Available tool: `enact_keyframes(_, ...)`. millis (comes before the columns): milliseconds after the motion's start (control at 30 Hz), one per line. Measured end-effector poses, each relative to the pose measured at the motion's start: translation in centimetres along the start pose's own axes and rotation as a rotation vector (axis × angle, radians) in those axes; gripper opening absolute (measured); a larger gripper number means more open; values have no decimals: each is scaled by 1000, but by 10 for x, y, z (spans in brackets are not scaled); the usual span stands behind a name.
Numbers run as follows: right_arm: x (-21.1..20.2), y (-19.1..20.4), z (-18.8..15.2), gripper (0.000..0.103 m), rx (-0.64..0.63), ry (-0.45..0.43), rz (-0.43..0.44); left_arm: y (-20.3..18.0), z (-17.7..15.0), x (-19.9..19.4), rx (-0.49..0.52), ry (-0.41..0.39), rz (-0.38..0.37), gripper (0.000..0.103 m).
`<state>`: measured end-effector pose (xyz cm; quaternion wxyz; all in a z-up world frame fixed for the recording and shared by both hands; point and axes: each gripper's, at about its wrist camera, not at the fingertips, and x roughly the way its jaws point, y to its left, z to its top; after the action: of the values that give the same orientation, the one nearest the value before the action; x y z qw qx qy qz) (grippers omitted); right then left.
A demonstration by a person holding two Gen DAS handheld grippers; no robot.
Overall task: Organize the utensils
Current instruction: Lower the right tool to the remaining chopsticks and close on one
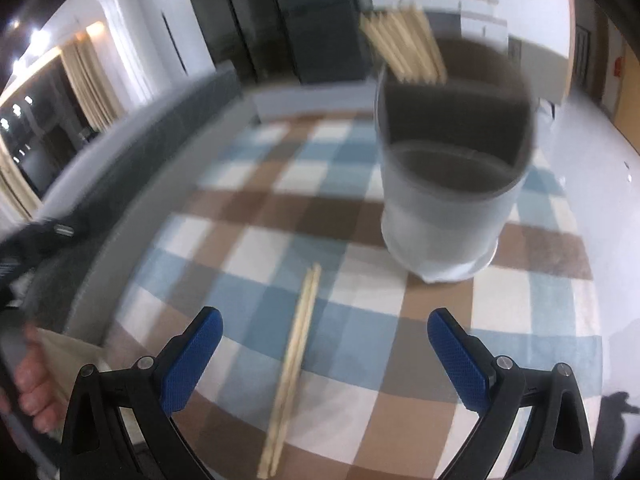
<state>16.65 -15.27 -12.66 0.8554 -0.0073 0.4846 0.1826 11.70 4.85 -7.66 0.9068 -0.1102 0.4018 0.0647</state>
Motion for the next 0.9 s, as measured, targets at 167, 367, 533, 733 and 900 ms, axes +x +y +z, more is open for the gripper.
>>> enact_keyframes(167,35,1,8,95,-13,75,-44,12,2,9,-50,42,-25,100)
enact_keyframes(367,52,7,13,73,-59,84,-129,28,3,19,-122,97,-26,100)
enact_keyframes(533,60,16,16,58,-103,99,-172,34,2,26,-160,144,-33,100)
enact_keyframes(733,67,25,21,45,-133,120,-229,37,2,25,-166,152,-28,100)
enact_keyframes(900,71,37,26,40,-169,144,-261,43,3,26,-183,160,-28,100)
